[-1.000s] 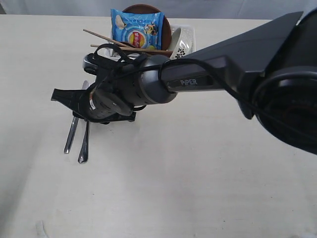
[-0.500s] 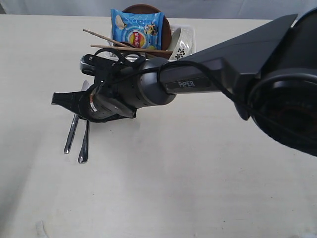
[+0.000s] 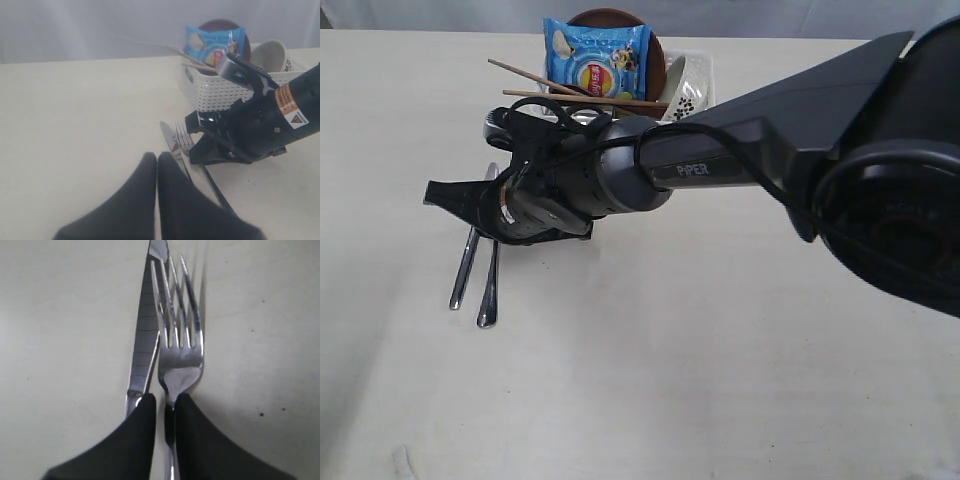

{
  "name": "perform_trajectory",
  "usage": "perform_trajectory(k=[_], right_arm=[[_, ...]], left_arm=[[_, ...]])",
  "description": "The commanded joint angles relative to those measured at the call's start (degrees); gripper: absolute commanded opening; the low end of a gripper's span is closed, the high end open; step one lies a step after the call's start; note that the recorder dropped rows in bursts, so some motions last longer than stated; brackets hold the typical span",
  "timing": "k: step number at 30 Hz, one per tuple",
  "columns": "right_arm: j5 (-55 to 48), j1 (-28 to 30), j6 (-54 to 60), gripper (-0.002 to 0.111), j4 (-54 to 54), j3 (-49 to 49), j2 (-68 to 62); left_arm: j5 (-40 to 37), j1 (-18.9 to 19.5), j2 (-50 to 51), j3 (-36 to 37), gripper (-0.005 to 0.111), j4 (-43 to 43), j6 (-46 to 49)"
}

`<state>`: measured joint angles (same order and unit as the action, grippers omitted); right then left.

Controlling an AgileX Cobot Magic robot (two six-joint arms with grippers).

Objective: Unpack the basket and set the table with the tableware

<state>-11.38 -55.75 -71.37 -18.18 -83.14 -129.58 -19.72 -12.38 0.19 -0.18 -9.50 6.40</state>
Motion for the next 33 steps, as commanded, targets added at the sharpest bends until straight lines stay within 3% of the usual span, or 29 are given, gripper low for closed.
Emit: perform_trajectory(k=[1,11,24,33], right_arm=[[-5.5,0.3,-1.1,0.016,-0.6,1.2,-2.6],[-8.3,0.3,-3.0,0.016,-2.1,1.2,-2.6],[-10.5,0.3,-11.7,0.016,-12.1,1.1,-1.7],[-9.6,0.3,-8.3,0.016,-12.3,-1.5,1.3]], left_arm=[[0.1,-0.3,-0.2,0.2,0.000,0.2,-0.1],[0.1,-0.3,-0.2,0.2,0.000,0.2,-0.1],[0.1,-0.3,-0.2,0.2,0.000,0.2,-0.1],[0.1,-0.3,-0.2,0.2,0.000,0.2,-0.1]])
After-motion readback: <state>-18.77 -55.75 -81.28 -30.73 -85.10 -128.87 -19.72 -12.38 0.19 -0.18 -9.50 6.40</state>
